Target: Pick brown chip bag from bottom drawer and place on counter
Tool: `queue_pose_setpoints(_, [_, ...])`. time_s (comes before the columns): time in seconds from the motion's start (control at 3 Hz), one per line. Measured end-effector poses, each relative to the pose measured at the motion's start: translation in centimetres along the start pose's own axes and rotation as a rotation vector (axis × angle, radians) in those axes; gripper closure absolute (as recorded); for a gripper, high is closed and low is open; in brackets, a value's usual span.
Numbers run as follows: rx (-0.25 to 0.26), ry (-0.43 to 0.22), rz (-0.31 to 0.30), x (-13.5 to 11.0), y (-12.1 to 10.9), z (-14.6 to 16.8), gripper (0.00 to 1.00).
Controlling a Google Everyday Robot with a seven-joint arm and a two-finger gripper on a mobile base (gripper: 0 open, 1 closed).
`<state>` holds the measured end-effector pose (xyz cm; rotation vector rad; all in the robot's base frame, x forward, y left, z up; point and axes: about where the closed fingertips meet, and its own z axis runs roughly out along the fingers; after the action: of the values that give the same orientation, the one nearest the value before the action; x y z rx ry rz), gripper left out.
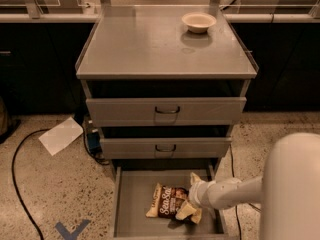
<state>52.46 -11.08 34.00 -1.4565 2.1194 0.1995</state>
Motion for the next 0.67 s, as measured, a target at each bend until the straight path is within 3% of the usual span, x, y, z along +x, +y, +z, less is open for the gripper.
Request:
queue_pose_setpoints(0.33, [0.015,-0.107,0.058,0.64,0.98,2.79,0.0])
queue_pose_setpoints(0.67, [0.016,-0.13,0.088,0.89,1.46,3.25,0.0])
